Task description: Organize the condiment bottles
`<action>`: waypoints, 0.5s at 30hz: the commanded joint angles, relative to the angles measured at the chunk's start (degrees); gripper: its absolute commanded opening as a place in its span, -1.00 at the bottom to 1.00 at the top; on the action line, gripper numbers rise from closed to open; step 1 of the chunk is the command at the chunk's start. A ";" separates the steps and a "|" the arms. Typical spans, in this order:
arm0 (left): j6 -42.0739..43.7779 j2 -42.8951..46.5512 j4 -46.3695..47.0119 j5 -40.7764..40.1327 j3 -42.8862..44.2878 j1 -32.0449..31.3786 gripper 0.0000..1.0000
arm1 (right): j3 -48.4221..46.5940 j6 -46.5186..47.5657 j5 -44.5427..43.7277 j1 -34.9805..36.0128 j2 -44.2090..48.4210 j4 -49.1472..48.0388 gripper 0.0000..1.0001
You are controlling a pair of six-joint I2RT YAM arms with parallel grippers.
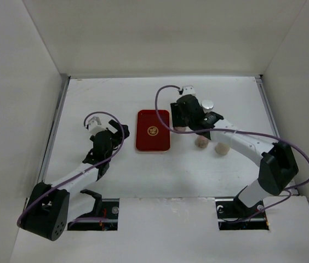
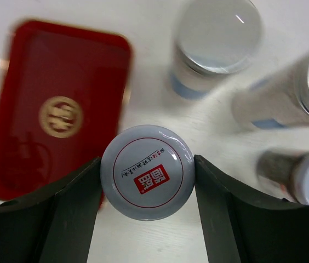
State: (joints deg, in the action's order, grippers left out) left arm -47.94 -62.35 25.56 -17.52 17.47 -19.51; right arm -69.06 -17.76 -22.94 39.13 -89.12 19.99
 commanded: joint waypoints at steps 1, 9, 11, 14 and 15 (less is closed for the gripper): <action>-1.27 0.65 3.00 0.64 -1.04 1.00 1.00 | -9.50 -0.35 1.22 3.00 -2.61 -6.71 0.03; -3.12 0.65 3.36 2.75 -2.27 3.47 1.00 | -25.67 -0.26 4.57 5.20 -20.55 -12.43 0.04; -3.21 0.56 3.62 2.67 -2.36 3.38 1.00 | -29.19 -0.08 4.57 5.20 -24.15 -12.78 0.04; -3.38 -1.19 4.41 2.66 -2.18 3.12 1.00 | -32.36 0.27 4.31 5.20 -27.76 -14.71 0.05; -3.47 -2.07 4.84 3.01 -1.92 2.94 1.00 | -33.06 0.36 4.31 5.29 -28.82 -15.41 0.06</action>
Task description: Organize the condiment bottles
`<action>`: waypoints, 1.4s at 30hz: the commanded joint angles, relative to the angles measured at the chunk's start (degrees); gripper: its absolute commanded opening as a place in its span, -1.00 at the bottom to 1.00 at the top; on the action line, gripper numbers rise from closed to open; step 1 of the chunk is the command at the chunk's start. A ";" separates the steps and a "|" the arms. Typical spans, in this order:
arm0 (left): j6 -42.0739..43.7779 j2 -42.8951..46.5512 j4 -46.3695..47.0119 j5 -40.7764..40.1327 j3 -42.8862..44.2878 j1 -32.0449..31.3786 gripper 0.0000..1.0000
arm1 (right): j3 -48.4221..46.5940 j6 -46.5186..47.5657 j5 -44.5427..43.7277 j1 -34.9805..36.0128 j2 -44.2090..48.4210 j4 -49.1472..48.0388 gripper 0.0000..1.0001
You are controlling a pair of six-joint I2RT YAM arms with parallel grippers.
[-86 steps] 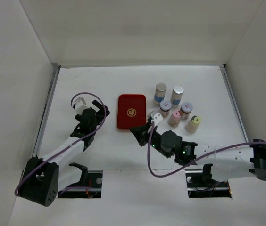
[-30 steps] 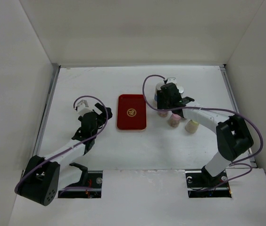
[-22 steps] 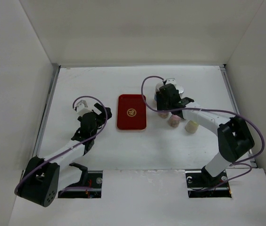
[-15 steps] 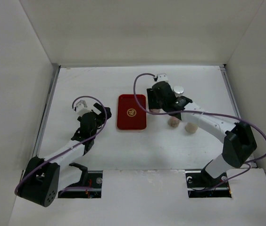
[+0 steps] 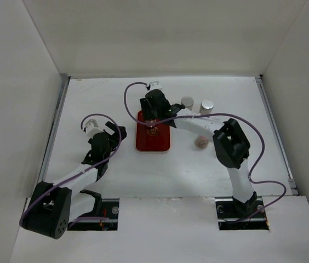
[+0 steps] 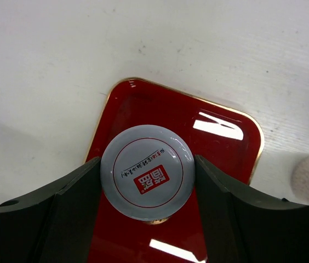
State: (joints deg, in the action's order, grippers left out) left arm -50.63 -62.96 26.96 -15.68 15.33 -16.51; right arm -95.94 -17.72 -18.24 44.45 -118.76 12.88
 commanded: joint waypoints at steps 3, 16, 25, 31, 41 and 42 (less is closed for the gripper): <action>-0.78 -2.69 3.89 1.53 0.58 -0.40 1.00 | -8.03 0.31 -1.36 0.42 -1.99 -8.75 0.07; -0.78 -1.64 3.98 2.06 0.14 -0.67 1.00 | -0.23 -0.04 -2.68 1.91 7.38 -10.07 0.69; -0.87 -1.82 3.97 2.67 0.31 -0.67 1.00 | 22.26 -0.12 -5.92 -2.83 28.21 -13.24 -0.06; -1.05 -1.47 3.98 2.67 0.05 -0.49 1.00 | 41.60 -1.01 -14.53 -3.09 43.94 -11.57 -0.20; -1.49 -4.10 5.03 3.03 0.75 -1.11 1.00 | 51.64 -4.17 -19.02 -9.24 51.26 -4.71 0.64; -1.49 -4.45 5.12 3.37 0.66 -0.85 1.00 | 51.64 -4.60 -18.85 -9.77 50.56 -4.71 0.64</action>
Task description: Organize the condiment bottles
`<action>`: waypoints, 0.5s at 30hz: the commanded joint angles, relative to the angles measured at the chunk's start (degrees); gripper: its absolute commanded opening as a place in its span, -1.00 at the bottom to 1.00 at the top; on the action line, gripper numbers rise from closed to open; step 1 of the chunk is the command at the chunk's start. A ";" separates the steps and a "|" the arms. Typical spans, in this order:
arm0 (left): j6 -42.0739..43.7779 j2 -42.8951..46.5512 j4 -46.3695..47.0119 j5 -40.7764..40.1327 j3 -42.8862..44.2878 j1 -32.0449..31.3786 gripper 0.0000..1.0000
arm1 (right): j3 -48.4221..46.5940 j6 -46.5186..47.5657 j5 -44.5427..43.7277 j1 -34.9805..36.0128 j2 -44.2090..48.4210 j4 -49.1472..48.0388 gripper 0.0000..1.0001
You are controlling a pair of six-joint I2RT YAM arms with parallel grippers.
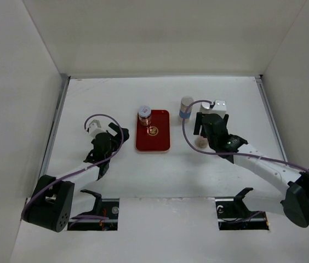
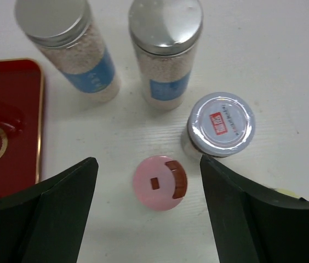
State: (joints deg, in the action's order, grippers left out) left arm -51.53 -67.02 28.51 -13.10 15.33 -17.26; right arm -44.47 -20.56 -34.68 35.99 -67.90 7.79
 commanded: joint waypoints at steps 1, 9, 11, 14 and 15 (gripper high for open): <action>-0.77 -0.47 3.57 1.23 0.66 0.07 1.00 | 0.17 -1.85 -1.80 -1.93 -1.26 0.21 0.64; -0.77 0.75 3.22 1.41 0.31 0.69 1.00 | -1.50 -2.12 1.71 -3.07 -7.86 -1.29 0.39; -0.77 1.54 3.57 0.89 0.05 0.60 1.00 | -1.85 -2.29 1.80 -3.42 -8.74 -1.02 0.30; -0.77 0.76 3.48 0.88 0.05 0.78 1.00 | -2.38 -2.56 2.42 -3.69 -9.79 -0.67 0.09; -0.77 0.75 3.22 1.32 0.22 0.87 1.00 | -2.64 -2.56 2.51 -3.43 -9.97 -0.41 0.01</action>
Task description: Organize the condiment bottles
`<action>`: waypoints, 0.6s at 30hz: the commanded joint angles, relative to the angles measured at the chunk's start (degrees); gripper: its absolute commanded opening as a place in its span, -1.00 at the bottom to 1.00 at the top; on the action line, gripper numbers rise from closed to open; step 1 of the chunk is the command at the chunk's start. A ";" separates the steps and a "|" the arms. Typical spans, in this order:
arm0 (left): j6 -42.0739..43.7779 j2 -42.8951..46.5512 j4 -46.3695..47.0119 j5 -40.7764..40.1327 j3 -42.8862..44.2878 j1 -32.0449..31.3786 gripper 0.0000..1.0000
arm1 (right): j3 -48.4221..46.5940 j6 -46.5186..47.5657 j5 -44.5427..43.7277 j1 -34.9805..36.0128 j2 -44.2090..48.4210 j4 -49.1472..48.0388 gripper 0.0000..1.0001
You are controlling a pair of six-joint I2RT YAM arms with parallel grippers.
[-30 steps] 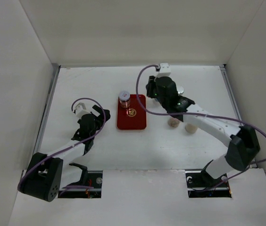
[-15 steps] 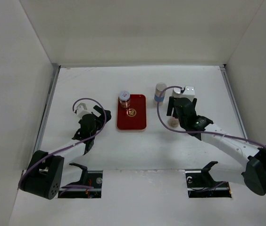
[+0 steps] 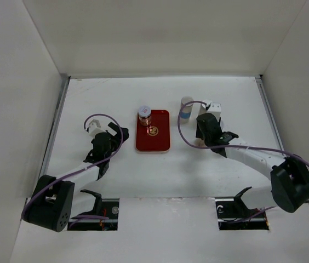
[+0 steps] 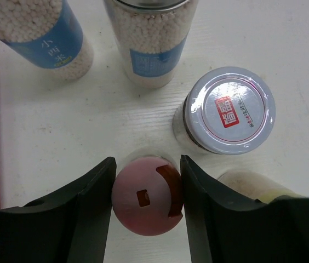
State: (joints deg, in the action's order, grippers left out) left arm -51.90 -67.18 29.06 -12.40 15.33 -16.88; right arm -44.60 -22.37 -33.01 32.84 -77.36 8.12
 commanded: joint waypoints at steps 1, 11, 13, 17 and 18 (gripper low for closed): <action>-0.40 1.08 2.93 0.80 0.22 0.49 1.00 | -2.68 -0.74 0.41 -0.28 -0.51 -0.48 -0.06; -0.57 0.73 3.28 -0.69 0.14 -0.21 1.00 | -11.37 0.14 2.25 7.27 0.47 -5.04 -0.20; -0.57 0.64 2.76 0.01 0.14 0.32 1.00 | -15.23 0.31 4.18 8.94 -3.83 -7.49 -0.20; -0.57 2.23 3.28 -1.13 -0.65 0.49 1.00 | -24.02 0.66 7.43 12.46 -13.84 -10.22 -0.18; -0.57 1.97 2.94 -1.22 -0.65 0.58 1.00 | -26.13 0.84 7.87 13.16 -16.39 -10.75 -0.18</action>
State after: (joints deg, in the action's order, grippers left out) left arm -51.92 -66.89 29.39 -12.67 15.22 -16.88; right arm -65.89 -22.06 -28.27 43.99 -88.68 2.04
